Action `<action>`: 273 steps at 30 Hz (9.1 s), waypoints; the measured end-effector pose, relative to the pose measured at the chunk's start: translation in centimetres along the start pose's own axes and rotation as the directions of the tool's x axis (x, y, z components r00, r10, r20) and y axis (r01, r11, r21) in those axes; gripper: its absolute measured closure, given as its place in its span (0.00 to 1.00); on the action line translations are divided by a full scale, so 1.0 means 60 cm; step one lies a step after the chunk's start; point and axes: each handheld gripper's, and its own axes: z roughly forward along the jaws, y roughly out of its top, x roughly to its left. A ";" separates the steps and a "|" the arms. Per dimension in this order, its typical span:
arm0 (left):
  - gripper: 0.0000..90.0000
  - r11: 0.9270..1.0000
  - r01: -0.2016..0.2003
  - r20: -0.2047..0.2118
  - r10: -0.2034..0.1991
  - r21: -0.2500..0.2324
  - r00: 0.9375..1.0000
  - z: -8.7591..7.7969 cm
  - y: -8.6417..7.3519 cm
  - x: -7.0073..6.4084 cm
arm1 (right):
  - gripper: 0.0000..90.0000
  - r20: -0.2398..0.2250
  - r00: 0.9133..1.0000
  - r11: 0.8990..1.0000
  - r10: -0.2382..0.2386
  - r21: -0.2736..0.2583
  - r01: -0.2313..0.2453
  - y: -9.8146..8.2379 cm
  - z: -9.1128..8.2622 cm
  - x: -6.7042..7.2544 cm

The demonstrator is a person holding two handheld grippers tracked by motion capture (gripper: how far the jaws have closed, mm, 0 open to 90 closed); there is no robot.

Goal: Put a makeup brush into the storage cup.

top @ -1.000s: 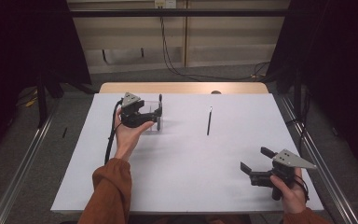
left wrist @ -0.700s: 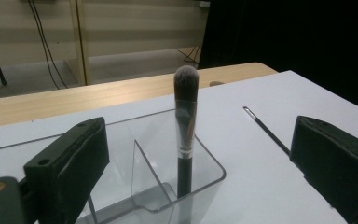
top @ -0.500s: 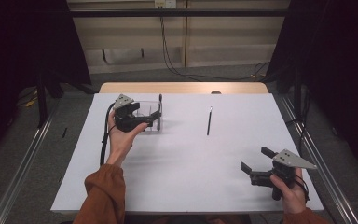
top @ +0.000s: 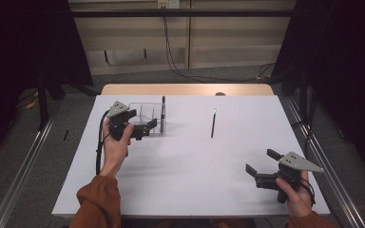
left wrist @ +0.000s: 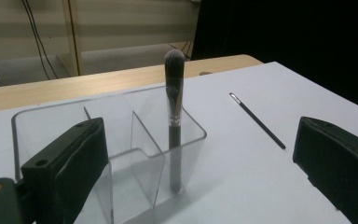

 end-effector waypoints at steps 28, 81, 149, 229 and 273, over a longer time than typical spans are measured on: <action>0.04 0.997 -0.075 -0.093 0.072 -0.030 0.993 -0.101 -0.057 -0.006 | 0.00 0.010 1.000 1.000 0.016 0.001 -0.016 -0.002 0.002 -0.004; 0.03 0.997 -0.057 -0.094 0.052 -0.051 0.994 -0.206 -0.142 -0.019 | 0.00 0.000 1.000 1.000 -0.002 -0.006 0.002 0.009 0.022 0.002; 0.03 0.995 -0.085 -0.088 0.080 -0.056 0.993 -0.215 -0.135 -0.018 | 0.03 0.029 0.997 0.988 -0.068 0.140 0.064 0.156 0.295 -0.026; 0.03 0.995 -0.101 -0.094 0.098 -0.018 0.991 -0.206 -0.136 -0.017 | 0.30 -0.052 0.995 0.503 -0.081 0.860 0.085 0.186 0.439 -0.025; 0.03 0.995 -0.098 -0.090 0.097 -0.004 0.991 -0.205 -0.138 -0.016 | 0.56 0.087 0.995 0.496 -0.054 0.867 -0.049 0.181 0.483 -0.032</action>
